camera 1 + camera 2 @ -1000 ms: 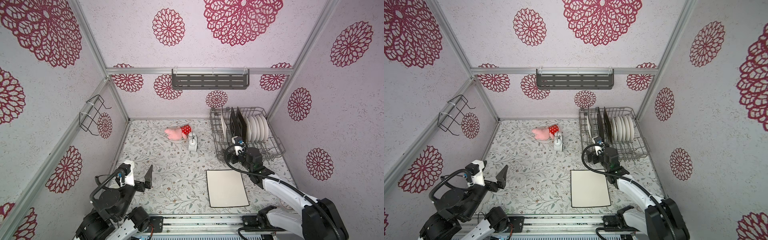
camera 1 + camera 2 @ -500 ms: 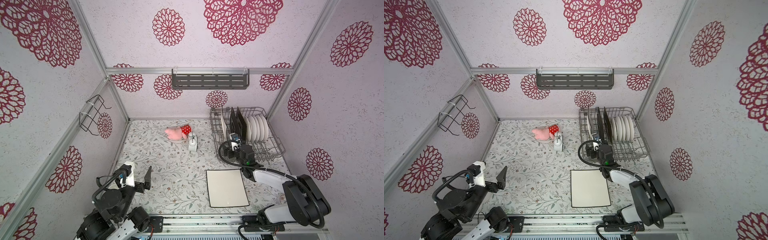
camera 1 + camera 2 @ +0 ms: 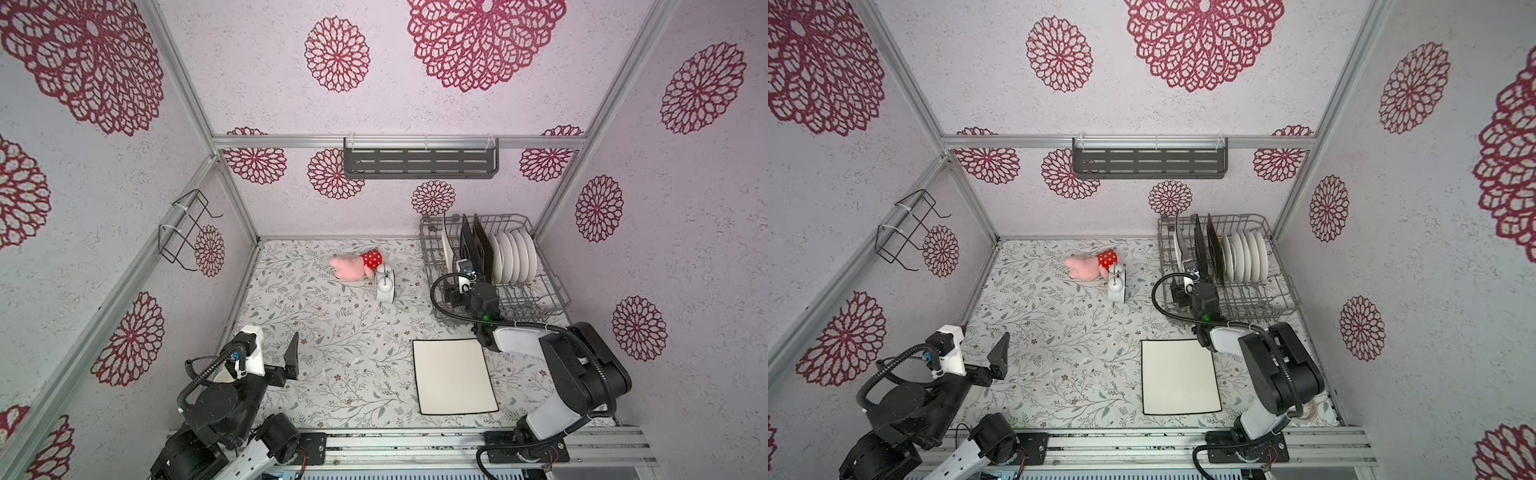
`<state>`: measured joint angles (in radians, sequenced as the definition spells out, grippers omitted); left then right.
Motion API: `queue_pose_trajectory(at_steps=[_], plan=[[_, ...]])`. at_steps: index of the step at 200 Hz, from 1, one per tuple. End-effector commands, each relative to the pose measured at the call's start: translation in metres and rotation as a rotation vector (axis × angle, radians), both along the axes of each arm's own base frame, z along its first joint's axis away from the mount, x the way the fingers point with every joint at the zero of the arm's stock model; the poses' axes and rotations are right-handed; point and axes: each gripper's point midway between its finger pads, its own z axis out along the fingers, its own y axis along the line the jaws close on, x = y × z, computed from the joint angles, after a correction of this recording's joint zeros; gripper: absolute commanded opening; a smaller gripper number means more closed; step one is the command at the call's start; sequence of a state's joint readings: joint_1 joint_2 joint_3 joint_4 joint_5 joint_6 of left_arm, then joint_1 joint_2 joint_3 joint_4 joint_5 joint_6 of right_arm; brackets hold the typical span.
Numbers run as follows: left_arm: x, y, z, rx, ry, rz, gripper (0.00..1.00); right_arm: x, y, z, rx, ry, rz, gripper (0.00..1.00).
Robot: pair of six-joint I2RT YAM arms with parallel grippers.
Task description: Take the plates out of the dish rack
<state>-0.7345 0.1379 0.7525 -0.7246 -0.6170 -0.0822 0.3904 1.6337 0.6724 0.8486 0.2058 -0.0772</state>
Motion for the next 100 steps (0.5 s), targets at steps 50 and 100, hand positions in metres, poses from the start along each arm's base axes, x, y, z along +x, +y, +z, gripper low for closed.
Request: queue_pose_trajectory(at_steps=[50, 100], plan=[[0.006, 0.003, -0.005, 0.022, 0.015, 0.044, 0.97, 0.028, -0.002, 0.02, 0.087, -0.1, -0.001, 0.79], [0.008, 0.008, -0.007, 0.036, 0.015, 0.079, 0.97, 0.039, 0.003, 0.019, 0.107, -0.13, 0.033, 0.76]])
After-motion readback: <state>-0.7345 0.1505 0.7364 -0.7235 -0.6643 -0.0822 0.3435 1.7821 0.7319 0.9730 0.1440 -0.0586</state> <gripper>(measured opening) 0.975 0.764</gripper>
